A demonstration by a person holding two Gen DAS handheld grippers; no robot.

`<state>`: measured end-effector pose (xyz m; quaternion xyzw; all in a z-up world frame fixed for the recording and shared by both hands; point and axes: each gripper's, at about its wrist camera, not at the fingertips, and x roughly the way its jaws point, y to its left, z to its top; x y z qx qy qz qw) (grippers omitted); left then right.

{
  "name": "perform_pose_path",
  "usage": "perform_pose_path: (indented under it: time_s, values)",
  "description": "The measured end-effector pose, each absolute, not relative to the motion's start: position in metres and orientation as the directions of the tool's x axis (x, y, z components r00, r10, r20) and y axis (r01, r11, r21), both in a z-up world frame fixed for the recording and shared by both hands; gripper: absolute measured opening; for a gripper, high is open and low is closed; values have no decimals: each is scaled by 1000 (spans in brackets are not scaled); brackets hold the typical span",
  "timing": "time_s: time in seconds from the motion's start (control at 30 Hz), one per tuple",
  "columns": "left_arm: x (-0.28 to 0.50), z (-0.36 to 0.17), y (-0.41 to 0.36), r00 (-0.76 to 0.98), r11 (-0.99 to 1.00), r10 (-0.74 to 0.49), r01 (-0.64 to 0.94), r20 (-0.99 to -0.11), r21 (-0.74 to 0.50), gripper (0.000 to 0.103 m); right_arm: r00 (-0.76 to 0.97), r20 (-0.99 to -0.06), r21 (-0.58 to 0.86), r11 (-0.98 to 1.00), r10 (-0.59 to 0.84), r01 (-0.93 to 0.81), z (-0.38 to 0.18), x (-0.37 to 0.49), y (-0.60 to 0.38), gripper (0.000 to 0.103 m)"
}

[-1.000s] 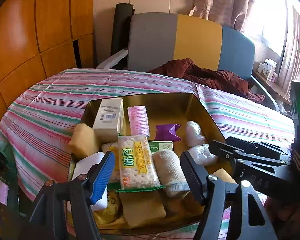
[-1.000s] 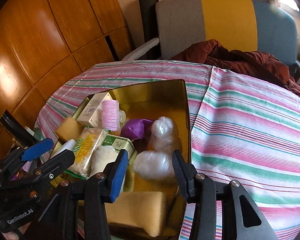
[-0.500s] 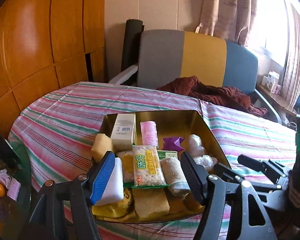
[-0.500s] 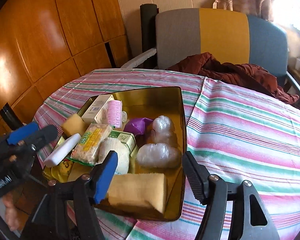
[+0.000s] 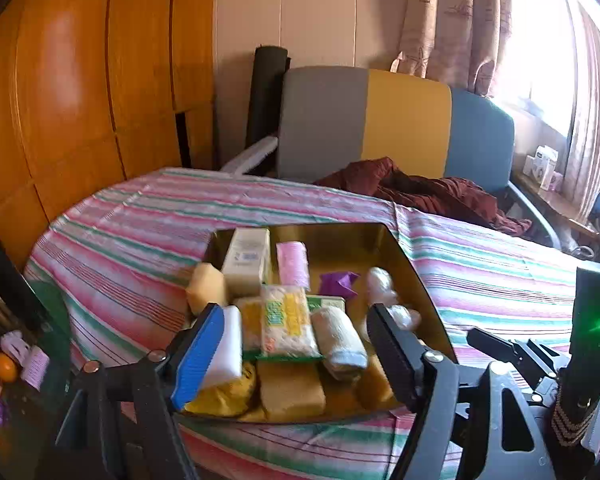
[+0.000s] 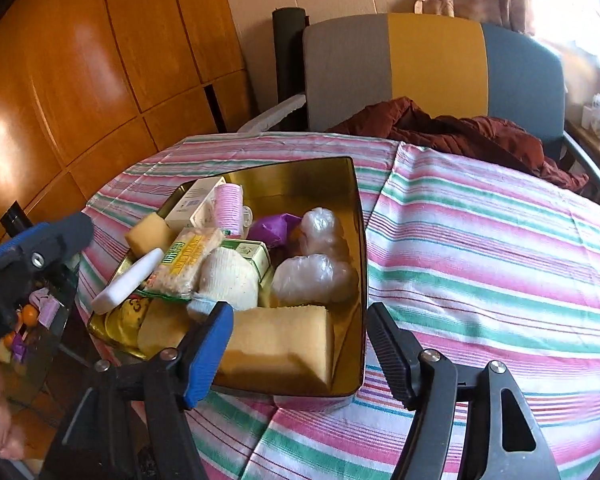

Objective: Organize objects

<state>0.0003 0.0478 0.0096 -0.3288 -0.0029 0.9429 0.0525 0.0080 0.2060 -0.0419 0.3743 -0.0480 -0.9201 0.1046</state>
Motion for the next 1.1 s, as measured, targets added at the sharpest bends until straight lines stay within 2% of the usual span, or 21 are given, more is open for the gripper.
perform_pose_path:
  time_s: [0.2,0.5,1.1]
  values:
    - [2,6,44,-764,-993,117,-89,-634,-76,67,-706,-671,151,-974,-225,168,-37,11,200,71]
    - [0,3,43,-765,-995,103,-86,-636,-58,56,-703,-676,146,-975,-223,169,-40,12,197,71]
    - [-5,-4,40,-752,-994,103,-92,-651,-52,56,-693,-687,138,-976,-216,168,-46,7,194,72]
